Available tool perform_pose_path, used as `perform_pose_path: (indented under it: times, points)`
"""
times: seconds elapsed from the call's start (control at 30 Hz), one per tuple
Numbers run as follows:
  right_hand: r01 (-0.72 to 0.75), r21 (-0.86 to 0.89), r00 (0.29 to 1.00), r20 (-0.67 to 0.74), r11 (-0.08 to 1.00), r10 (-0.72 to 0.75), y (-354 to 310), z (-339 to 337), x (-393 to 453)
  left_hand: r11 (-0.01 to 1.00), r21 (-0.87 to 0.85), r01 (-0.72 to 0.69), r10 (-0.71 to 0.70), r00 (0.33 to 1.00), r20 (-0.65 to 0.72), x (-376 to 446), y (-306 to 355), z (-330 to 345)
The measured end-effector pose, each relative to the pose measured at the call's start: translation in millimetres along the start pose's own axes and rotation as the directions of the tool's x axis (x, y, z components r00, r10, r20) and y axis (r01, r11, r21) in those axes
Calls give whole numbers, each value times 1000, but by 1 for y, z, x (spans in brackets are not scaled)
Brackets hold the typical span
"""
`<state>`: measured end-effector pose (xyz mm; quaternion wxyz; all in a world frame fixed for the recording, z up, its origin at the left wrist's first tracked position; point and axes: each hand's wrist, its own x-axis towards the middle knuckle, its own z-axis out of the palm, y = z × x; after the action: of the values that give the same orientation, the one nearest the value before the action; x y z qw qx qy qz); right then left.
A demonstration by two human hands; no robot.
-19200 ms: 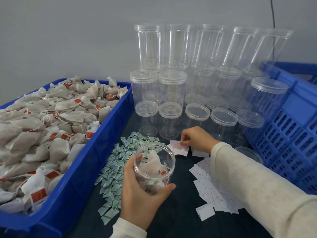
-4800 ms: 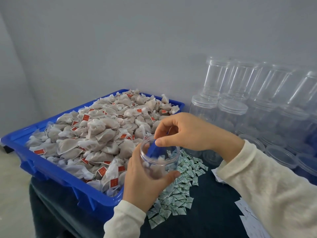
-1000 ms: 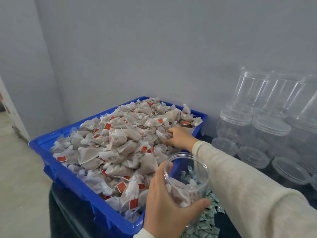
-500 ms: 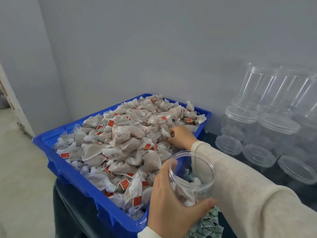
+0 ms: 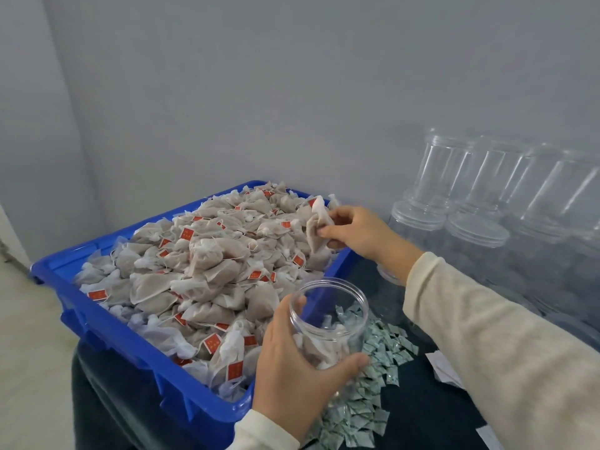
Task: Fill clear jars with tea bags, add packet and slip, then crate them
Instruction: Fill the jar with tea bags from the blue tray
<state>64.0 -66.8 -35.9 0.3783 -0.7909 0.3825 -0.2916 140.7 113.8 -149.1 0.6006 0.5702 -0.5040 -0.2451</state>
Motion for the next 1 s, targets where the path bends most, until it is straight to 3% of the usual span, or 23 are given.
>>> perform_pose_path:
  times: [0.13,0.37,0.57,0.8,1.0]
  points:
    - [17,121,1000,7,992,-18,-26,-17,-29,1000,11,-14,14,1000,-9,0,2,-1]
    - [59,146,989,126,987,-78,-49,-29,-84,998,61,-10,10,1000,-6,0,3,-1]
    - [141,-133,976,184,981,-115,-48,-26,-103,995,99,-5,7,1000,-23,1,4,-1]
    - [183,-325,973,196,928,-123,-43,-20,-107,997,80,-5,8,999,-37,0,3,0]
    - [222,-423,943,321,879,-83,-43,-21,-108,997,83,2,-1,1000,-22,-1,2,0]
